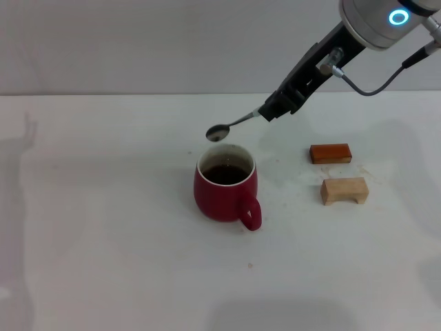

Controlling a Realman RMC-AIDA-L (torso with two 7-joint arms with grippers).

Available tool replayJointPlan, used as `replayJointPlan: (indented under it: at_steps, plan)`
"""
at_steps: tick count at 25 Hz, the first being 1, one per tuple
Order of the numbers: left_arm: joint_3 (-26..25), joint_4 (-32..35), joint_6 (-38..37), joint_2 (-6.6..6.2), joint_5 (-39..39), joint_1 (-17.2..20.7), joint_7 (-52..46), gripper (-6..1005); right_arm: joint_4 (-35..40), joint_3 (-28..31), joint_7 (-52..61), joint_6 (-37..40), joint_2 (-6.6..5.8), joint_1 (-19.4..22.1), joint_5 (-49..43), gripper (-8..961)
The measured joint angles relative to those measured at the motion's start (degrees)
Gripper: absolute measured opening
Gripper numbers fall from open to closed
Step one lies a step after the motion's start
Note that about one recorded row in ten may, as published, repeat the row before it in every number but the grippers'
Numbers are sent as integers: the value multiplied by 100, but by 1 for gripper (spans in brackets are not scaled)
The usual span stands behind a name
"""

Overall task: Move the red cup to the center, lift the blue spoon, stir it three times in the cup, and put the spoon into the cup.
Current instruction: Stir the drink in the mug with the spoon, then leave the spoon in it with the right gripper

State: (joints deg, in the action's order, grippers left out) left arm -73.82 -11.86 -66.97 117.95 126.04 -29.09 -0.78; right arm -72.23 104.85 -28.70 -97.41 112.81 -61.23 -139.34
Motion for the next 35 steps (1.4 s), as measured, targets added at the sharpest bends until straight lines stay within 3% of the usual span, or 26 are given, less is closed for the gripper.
replayJointPlan:
  at_steps: [12, 21, 35]
  plan:
    - [1, 0, 0, 3, 32, -17, -1, 842, 1028, 159, -306, -35, -46, -424, -24, 138]
    - [37, -79, -54, 9, 42, 76, -2, 842, 1512, 127, -518, 212, -39, -511, -67, 138]
    - [54, -79, -65, 18, 44, 80, -63, 842, 2456, -132, -788, 932, 93, -592, -130, 139]
